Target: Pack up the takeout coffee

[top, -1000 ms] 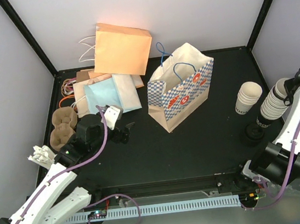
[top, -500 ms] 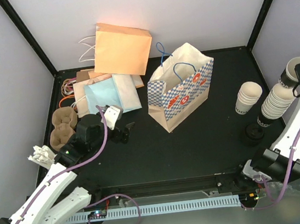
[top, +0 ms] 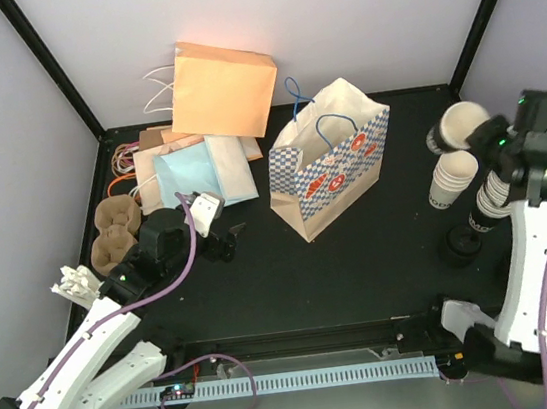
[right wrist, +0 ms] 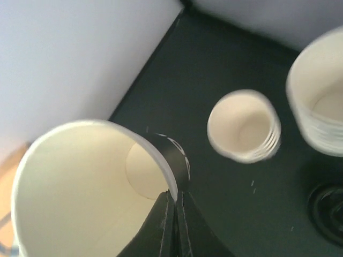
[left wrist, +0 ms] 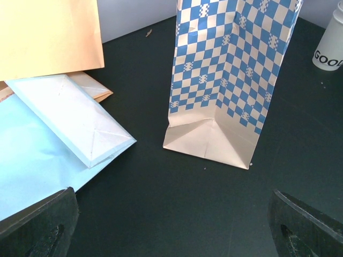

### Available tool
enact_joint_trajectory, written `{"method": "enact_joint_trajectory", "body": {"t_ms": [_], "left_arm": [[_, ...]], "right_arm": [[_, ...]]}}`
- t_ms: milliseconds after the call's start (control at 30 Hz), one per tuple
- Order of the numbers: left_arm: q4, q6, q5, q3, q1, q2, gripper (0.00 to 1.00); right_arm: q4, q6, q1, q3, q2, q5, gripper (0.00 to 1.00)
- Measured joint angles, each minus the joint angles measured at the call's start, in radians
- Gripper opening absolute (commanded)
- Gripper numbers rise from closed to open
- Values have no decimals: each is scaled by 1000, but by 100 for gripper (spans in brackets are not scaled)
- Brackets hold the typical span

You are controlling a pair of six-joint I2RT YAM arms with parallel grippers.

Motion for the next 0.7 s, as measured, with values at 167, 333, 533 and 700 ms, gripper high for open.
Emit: {"method": "enact_joint_trajectory", "body": {"t_ms": [167, 333, 533, 700], "left_arm": [[0, 0, -2, 0, 0, 1, 99], [0, 1, -5, 0, 0, 3, 99], [0, 7, -8, 0, 1, 21, 99], [0, 15, -11, 0, 2, 24, 99]], "right_arm": [[55, 27, 232, -219, -126, 49, 4], [104, 29, 441, -412, -162, 102, 1], [188, 14, 640, -675, -142, 85, 1], [268, -34, 813, -730, -43, 42, 1]]}}
